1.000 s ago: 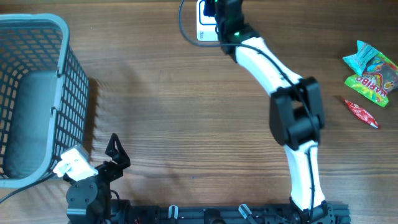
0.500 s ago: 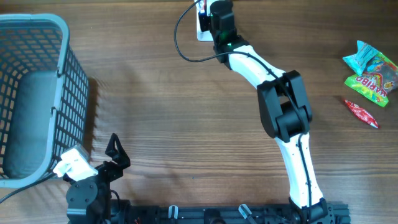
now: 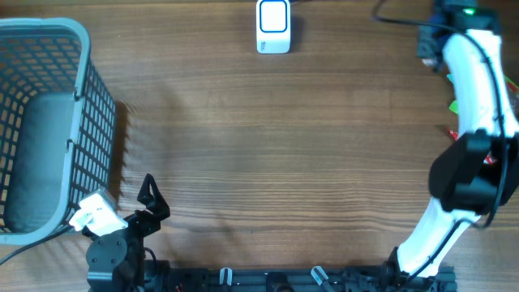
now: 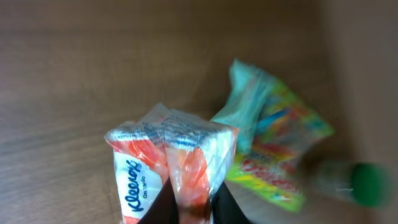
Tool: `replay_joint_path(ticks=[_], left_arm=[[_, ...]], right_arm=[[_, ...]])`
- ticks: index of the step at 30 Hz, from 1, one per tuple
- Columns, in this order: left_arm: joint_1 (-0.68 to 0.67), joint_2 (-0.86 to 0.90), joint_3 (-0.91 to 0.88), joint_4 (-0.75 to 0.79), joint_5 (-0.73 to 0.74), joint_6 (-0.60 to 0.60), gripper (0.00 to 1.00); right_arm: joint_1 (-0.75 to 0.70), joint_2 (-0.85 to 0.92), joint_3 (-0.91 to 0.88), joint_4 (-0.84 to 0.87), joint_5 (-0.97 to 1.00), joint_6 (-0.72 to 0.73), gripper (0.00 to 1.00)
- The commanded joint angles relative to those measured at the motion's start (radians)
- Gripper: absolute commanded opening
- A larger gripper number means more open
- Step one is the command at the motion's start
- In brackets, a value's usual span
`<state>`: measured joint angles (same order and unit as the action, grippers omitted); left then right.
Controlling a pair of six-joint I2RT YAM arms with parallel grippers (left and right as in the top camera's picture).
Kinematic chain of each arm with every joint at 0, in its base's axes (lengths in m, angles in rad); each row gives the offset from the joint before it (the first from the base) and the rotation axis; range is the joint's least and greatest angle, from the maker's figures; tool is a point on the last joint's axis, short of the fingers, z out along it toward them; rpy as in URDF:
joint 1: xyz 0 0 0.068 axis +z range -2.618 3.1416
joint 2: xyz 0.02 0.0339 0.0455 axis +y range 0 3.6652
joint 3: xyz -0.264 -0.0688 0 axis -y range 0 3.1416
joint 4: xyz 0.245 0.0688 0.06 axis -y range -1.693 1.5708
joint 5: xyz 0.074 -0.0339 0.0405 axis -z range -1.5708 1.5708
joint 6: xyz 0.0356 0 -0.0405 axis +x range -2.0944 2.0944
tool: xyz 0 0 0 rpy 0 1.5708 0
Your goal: Scan the item barcode
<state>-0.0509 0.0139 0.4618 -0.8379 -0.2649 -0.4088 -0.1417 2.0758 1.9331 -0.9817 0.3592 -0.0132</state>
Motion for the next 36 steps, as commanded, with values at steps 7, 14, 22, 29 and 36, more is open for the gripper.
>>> replay_joint_path(ticks=[7,14,22,29,36], left_arm=[[-0.003,-0.006,-0.004,0.002,-0.01,0.011,1.0],[-0.003,-0.006,-0.004,0.002,-0.01,0.011,1.0],[-0.003,-0.006,-0.004,0.002,-0.01,0.011,1.0],[-0.003,-0.006,-0.004,0.002,-0.009,0.011,1.0],[-0.003,-0.006,-0.004,0.002,-0.01,0.011,1.0]], right_arm=[[-0.159,0.223,-0.011,0.028,-0.104,0.021,0.04],[-0.175,0.055,-0.002,0.004,-0.121,0.06,1.0],[-0.146,-0.475,-0.002,-0.08,-0.623,0.07,1.0],[-0.146,-0.721,-0.002,-0.079,-0.622,0.068,1.0],[-0.145,-0.74,-0.004,-0.083,-0.623,0.068,1.0]])
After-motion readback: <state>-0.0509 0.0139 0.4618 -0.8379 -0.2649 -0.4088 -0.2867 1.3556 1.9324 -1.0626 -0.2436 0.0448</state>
